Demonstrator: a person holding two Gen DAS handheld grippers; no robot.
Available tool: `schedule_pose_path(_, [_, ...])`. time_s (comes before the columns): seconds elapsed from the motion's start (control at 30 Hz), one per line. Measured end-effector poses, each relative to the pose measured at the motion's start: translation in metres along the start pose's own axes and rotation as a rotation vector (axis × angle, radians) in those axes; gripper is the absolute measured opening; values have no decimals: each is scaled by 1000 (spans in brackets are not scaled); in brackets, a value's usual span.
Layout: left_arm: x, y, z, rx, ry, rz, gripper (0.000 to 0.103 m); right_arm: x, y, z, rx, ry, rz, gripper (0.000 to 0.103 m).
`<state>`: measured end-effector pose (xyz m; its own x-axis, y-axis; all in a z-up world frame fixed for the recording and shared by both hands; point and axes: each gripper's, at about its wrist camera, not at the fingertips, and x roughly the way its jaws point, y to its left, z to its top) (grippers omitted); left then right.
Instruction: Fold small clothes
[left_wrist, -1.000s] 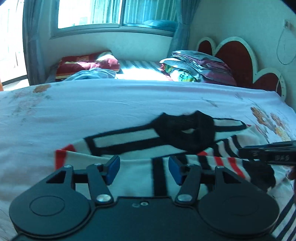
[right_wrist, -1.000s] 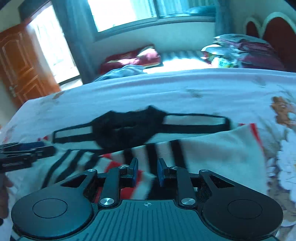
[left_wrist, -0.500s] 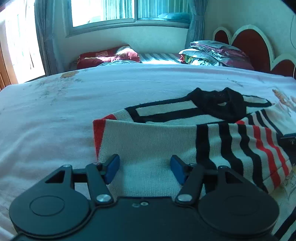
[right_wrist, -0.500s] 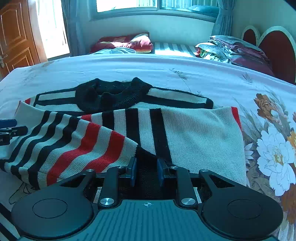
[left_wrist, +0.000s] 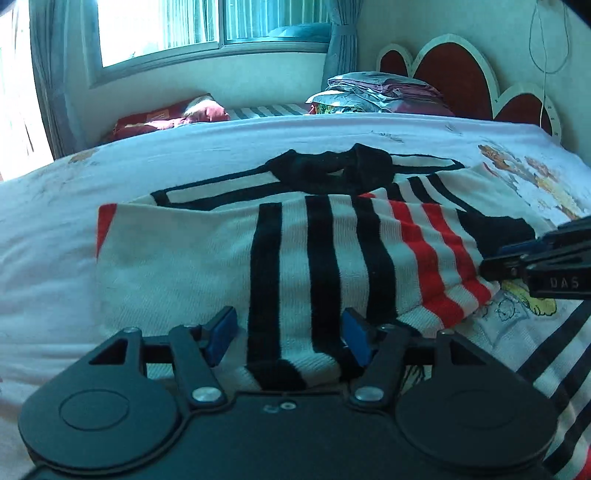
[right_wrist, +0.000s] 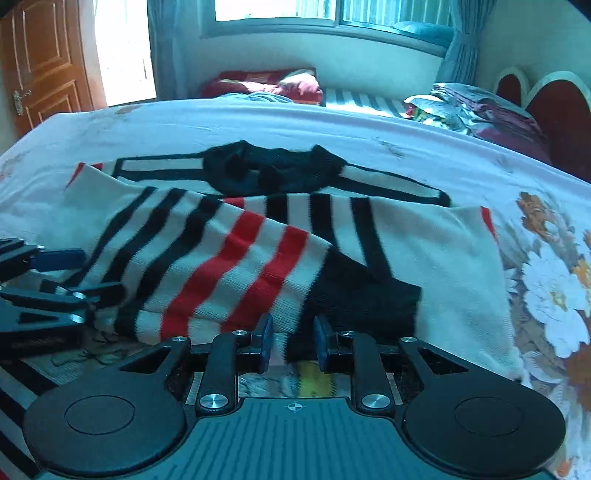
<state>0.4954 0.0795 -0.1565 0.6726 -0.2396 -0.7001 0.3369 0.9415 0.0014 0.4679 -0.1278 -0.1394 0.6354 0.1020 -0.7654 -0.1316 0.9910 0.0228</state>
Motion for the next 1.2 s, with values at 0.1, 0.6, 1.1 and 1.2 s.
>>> schedule_pose_path(0.1, [-2, 16, 14, -21, 4, -59, 61, -4, -9, 4, 7, -6, 30, 22])
schedule_pose_path(0.6, [26, 78, 70, -133, -52, 30, 69, 22, -38, 57, 143, -113, 19, 22])
schedule_pose_path(1.1, [-2, 41, 34, -81, 2, 52, 64, 19, -35, 32, 64, -24, -33, 22])
schedule_pose_path(1.2, [-20, 44, 13, -121, 21, 43, 63, -4, -52, 13, 119, -44, 14, 22])
